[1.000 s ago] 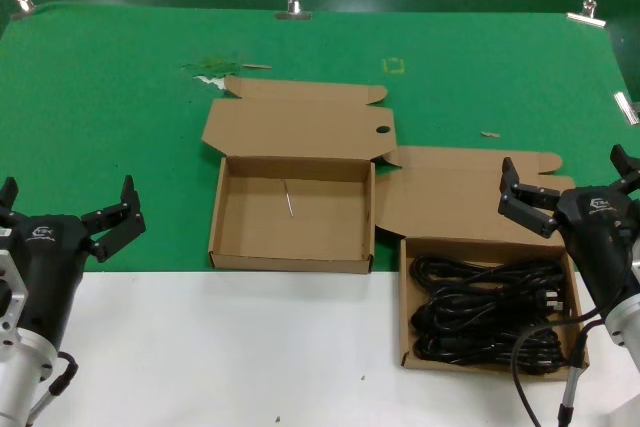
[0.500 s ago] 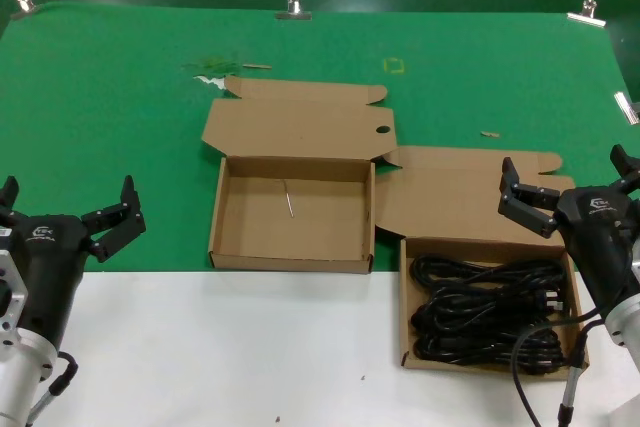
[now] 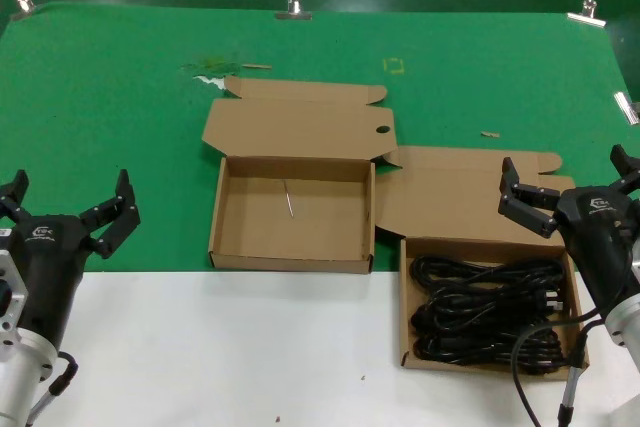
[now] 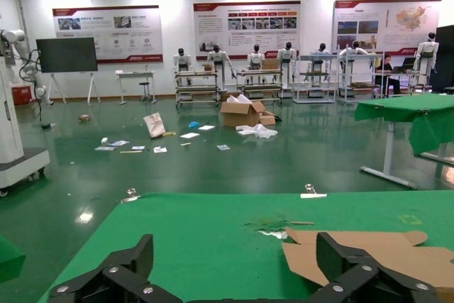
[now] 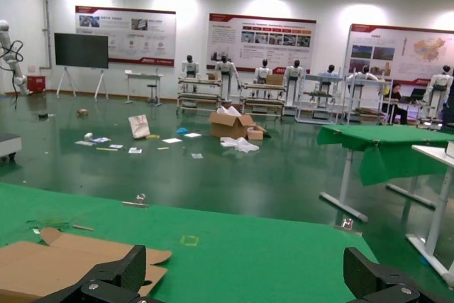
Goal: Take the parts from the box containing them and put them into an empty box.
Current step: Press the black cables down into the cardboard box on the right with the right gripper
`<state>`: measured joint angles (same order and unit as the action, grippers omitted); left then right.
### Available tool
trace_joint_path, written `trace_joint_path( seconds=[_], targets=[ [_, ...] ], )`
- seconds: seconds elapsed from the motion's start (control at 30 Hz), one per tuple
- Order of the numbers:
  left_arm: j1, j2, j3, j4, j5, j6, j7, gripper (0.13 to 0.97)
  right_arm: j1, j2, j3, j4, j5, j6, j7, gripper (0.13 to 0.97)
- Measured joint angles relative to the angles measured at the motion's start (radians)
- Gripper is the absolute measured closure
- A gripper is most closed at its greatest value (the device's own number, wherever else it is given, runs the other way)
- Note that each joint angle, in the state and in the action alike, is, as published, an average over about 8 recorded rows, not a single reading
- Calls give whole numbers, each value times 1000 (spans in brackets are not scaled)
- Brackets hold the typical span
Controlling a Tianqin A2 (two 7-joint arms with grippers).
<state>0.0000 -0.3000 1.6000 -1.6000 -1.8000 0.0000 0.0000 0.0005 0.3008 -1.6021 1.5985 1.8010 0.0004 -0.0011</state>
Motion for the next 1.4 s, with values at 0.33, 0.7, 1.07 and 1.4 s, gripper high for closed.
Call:
trace_joint_path(
  seconds=[0.33,0.7,1.07,1.4],
  targets=[
    [0,0,0,0,0,0,0,393,-17,32,-25,2,9,26,1,129],
    [0,0,0,0,0,0,0,628,-7,125,-94,-9,32,5,15,129],
    [0,0,0,0,0,0,0,827,75,275,-137,-43,30,-213,22,129],
    [0,0,0,0,0,0,0,906,221,425,-162,-93,59,-558,-35,129]
  ],
)
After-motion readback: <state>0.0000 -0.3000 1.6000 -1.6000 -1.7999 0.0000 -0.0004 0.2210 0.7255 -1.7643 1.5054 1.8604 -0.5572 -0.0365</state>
